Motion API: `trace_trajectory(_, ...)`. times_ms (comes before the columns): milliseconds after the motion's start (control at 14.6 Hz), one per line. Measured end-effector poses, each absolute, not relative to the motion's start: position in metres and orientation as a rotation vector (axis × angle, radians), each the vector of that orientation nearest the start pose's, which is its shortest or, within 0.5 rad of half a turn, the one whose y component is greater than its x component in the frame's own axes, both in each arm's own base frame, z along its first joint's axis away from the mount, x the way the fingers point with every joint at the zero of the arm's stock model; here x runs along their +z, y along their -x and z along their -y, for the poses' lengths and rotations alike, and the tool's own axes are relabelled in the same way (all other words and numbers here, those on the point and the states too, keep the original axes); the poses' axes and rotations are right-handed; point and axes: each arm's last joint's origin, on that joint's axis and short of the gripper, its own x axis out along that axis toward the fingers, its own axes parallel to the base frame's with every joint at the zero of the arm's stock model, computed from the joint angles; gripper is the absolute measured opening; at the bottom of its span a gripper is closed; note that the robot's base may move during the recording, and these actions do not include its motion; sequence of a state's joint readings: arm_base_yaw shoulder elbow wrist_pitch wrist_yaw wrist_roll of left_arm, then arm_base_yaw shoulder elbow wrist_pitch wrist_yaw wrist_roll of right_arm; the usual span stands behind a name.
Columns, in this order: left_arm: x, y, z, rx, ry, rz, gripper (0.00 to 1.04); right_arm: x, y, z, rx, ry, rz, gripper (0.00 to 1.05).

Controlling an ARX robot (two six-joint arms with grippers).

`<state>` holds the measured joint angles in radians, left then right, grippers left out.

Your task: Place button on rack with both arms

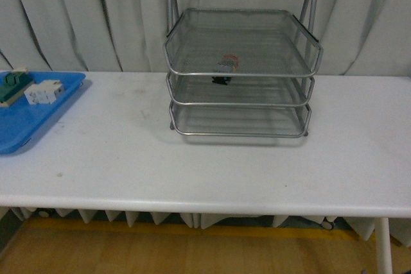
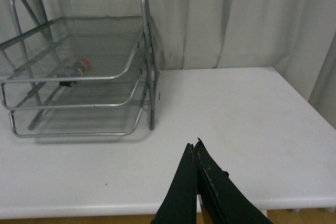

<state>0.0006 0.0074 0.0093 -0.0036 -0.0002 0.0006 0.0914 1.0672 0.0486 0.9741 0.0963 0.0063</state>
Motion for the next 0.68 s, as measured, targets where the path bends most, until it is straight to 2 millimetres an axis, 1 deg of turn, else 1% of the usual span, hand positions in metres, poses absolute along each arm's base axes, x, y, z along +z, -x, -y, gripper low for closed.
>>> trace_trajectory(68, 0.166, -0.098, 0.000, 0.001, -0.001, -0.002, 0.98, 0.161, -0.162, -0.011, 0.002, -0.005, -0.017, 0.02)
trace_trajectory(137, 0.166, -0.098, 0.000, 0.001, -0.001, -0.002, 0.98, 0.165, -0.158, -0.002, 0.002, -0.006, 0.000, 0.02)
trace_trajectory(205, 0.166, -0.098, 0.000, 0.002, -0.001, -0.002, 0.98, 0.164, -0.153, 0.001, -0.018, -0.006, -0.007, 0.02)
trace_trajectory(342, 0.166, -0.098, 0.000, 0.001, -0.001, -0.002, 0.98, 0.162, -0.144, 0.001, -0.007, -0.006, -0.017, 0.02)
trace_trajectory(683, 0.166, -0.098, 0.000, 0.001, -0.001, -0.002, 0.98, 0.169, -0.128, 0.001, -0.007, -0.006, 0.010, 0.02)
